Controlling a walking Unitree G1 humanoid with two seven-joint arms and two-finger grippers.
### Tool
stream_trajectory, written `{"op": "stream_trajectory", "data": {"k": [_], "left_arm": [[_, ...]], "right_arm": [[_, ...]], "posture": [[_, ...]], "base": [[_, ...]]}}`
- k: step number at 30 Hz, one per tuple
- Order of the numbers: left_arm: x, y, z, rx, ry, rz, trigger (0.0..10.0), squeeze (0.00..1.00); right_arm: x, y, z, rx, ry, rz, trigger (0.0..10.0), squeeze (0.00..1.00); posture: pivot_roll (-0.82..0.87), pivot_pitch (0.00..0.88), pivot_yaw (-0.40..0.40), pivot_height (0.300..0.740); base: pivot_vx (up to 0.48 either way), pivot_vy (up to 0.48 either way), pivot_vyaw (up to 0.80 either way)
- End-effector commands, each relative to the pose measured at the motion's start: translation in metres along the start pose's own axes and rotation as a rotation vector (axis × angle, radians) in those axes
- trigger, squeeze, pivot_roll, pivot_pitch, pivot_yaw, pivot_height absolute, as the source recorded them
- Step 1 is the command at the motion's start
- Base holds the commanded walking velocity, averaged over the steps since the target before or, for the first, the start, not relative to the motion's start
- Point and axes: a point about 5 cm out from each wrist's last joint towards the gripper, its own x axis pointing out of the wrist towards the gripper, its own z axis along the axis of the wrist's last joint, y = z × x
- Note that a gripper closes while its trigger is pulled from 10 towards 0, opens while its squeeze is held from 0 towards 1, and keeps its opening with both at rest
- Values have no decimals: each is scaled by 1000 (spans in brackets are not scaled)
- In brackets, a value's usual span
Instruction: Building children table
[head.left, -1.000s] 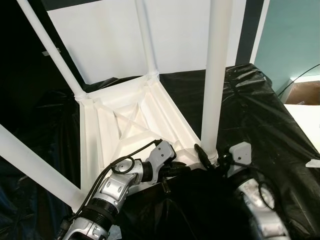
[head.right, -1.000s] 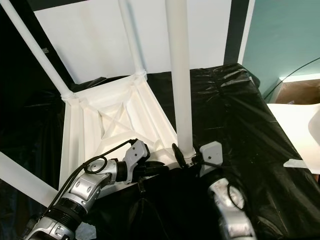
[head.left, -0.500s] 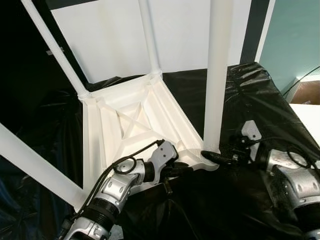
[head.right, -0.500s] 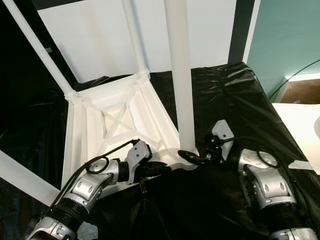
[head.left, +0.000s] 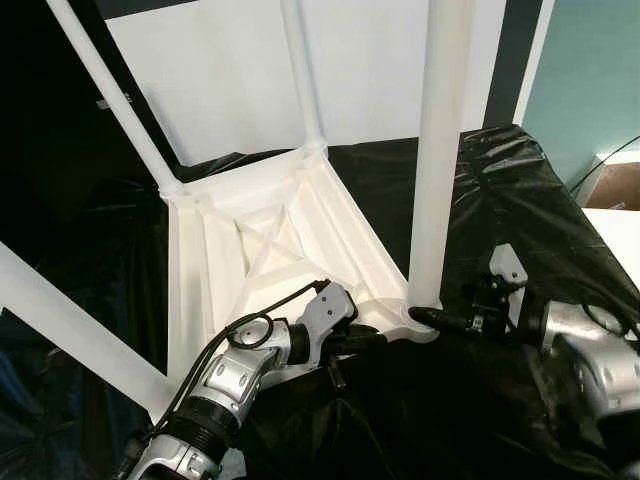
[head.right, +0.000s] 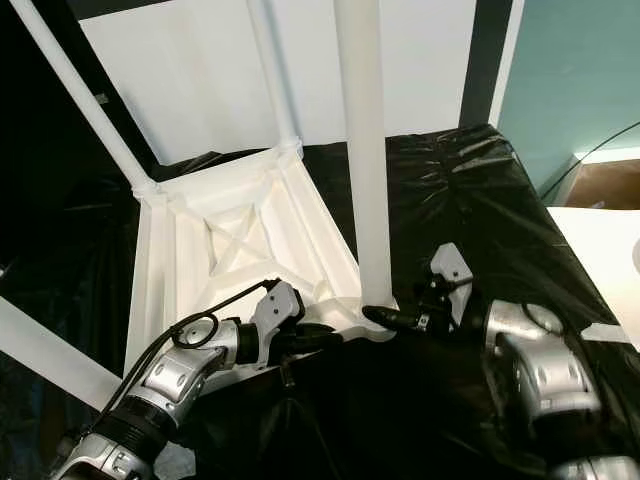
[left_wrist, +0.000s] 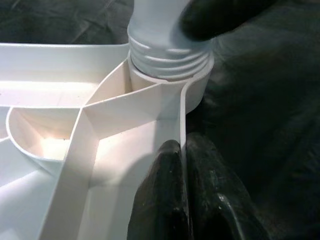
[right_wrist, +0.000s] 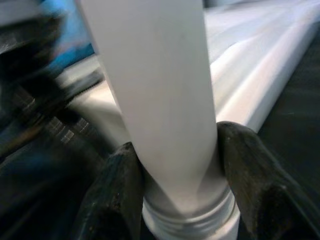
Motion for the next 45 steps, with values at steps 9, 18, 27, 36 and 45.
{"op": "stream_trajectory", "data": {"k": [9, 18, 27, 36, 45], "left_arm": [[6, -17, -34, -149, 54, -95, 10000, 0], [6, -16, -34, -144, 59, -101, 10000, 0], [7, -16, -34, -148, 55, -97, 10000, 0], [7, -14, -34, -148, 51, -84, 10000, 0], [5, -14, -36, -156, 49, -74, 10000, 0]], "right_arm": [[-8, 24, -13, -60, -91, -631, 0, 0], [5, 27, -14, -41, -64, -594, 10000, 71], [17, 8, 0, -79, -48, -302, 10000, 0], [9, -2, -1, -128, 113, 134, 4196, 0], [4, -22, 5, -111, 156, 206, 0, 0]], "posture": [[-87, 0, 95, 740], [-89, 0, 102, 740], [-89, 0, 100, 740], [-81, 0, 89, 740], [-67, 0, 84, 740]], "base": [[0, 0, 0], [0, 0, 0], [0, 0, 0], [0, 0, 0], [0, 0, 0]]}}
